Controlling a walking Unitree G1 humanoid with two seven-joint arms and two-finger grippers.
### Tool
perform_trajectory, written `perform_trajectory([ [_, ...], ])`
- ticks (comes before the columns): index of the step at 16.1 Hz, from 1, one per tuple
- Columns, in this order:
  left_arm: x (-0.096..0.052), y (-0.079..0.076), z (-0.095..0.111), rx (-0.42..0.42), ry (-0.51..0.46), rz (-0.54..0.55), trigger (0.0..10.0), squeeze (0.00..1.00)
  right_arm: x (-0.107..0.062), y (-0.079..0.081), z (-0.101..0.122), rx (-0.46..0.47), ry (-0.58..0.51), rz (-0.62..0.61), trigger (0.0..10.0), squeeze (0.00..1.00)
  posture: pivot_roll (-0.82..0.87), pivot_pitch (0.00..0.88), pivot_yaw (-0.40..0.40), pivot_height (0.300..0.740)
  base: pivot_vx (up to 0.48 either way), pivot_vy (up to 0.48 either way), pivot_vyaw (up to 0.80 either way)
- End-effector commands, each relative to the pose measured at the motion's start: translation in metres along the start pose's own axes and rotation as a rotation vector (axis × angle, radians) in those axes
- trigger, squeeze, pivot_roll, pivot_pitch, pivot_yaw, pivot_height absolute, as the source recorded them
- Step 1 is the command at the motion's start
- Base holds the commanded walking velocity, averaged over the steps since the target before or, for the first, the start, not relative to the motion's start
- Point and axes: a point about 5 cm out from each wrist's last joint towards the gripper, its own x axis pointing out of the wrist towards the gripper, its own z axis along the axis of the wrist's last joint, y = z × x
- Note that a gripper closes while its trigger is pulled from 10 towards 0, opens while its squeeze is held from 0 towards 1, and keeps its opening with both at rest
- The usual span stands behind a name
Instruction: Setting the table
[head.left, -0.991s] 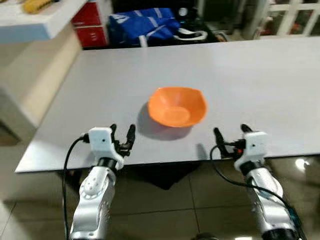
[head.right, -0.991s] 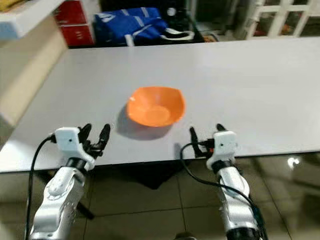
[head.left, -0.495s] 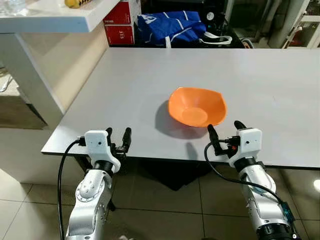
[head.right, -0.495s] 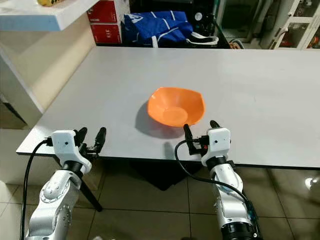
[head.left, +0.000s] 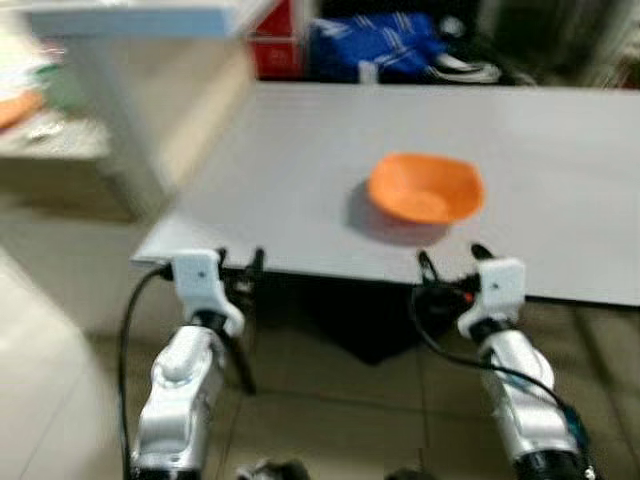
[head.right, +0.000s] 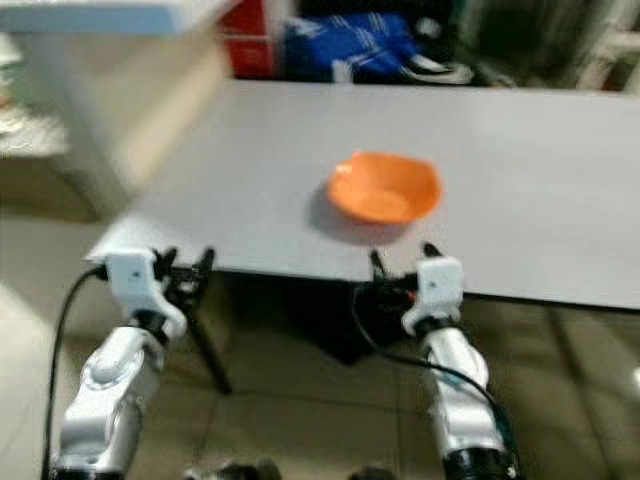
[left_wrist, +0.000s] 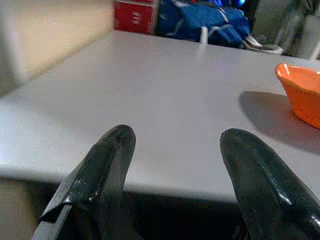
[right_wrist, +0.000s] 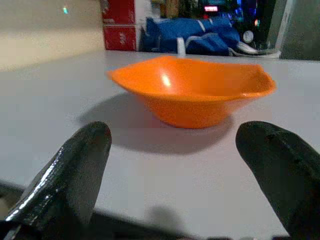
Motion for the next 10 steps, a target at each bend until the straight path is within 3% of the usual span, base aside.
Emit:
perform_trajectory([
  [1,0.0075,-0.0058,0.0085,0.020,-0.020,-0.040,10.0,0.00,-0.0034,0.0011,-0.0034,0.001,0.009,-0.012,10.0,0.00,-0.23,0.000,0.091,0.736,0.000,0.476,-0.74],
  [4,0.0088,-0.0059,0.0060,0.045,-0.010,-0.036,10.0,0.00,-0.0056,0.0023,-0.0051,-0.023,0.017,0.002,10.0,0.00,-0.23,0.000,0.087,0.736,0.000,0.480,0.00],
  [5,0.0091,-0.0044,0.0058,0.078,-0.010,-0.025,10.0,0.00,-0.0063,0.0023,-0.0056,-0.024,0.019,0.002,10.0,0.00,-0.23,0.000,0.086,0.736,0.000,0.000,0.00],
  [10,0.0107,-0.0021,0.0083,0.087,-0.025,-0.012,10.0,0.00,-0.0108,-0.0016,-0.0102,-0.031,0.037,-0.011,10.0,0.00,-0.23,0.000,0.089,0.736,0.000,0.000,0.00],
])
